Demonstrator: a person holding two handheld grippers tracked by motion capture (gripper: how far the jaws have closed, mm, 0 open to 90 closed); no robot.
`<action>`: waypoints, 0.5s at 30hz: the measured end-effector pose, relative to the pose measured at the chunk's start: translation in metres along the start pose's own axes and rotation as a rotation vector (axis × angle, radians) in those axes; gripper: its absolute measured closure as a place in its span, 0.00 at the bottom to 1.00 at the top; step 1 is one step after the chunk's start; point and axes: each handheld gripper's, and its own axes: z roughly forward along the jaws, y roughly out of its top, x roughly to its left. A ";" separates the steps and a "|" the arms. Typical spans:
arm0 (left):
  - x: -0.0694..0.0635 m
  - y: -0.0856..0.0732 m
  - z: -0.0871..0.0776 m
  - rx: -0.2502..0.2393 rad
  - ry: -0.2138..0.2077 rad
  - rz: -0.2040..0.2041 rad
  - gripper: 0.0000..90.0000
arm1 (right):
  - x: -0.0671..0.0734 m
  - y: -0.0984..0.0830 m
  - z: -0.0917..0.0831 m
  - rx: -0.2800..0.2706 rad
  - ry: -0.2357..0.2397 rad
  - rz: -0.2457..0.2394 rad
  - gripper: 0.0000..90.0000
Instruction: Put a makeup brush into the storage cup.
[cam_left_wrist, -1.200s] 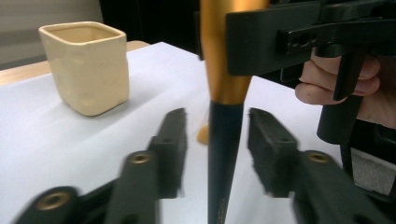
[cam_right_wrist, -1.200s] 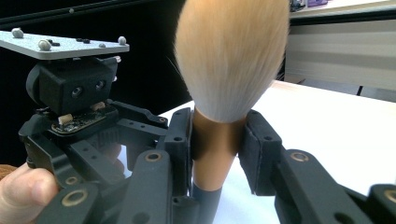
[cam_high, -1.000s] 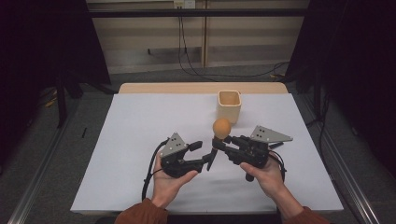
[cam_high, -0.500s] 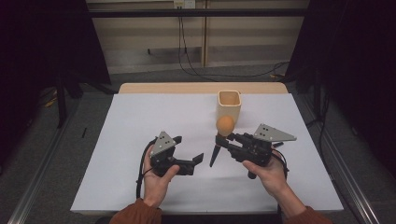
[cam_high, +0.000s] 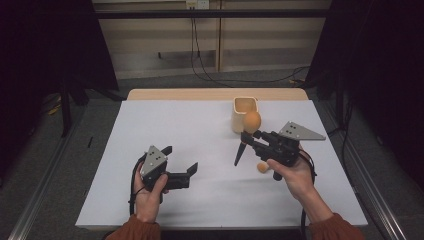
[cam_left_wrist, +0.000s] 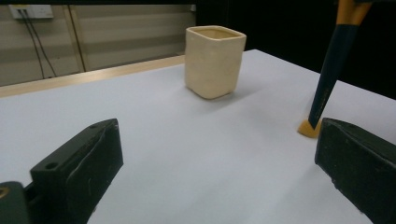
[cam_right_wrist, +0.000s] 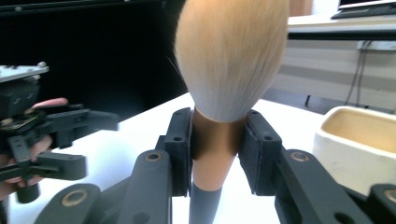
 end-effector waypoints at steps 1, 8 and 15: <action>0.001 -0.001 -0.002 0.000 0.006 -0.002 0.01 | -0.002 0.002 0.000 -0.003 -0.005 -0.003 0.74; 0.013 -0.007 -0.013 -0.007 0.001 -0.054 0.01 | -0.014 0.012 0.002 -0.015 -0.047 -0.006 0.74; 0.019 -0.019 -0.023 -0.030 0.015 -0.037 0.03 | -0.025 0.021 0.007 -0.036 -0.083 -0.021 0.74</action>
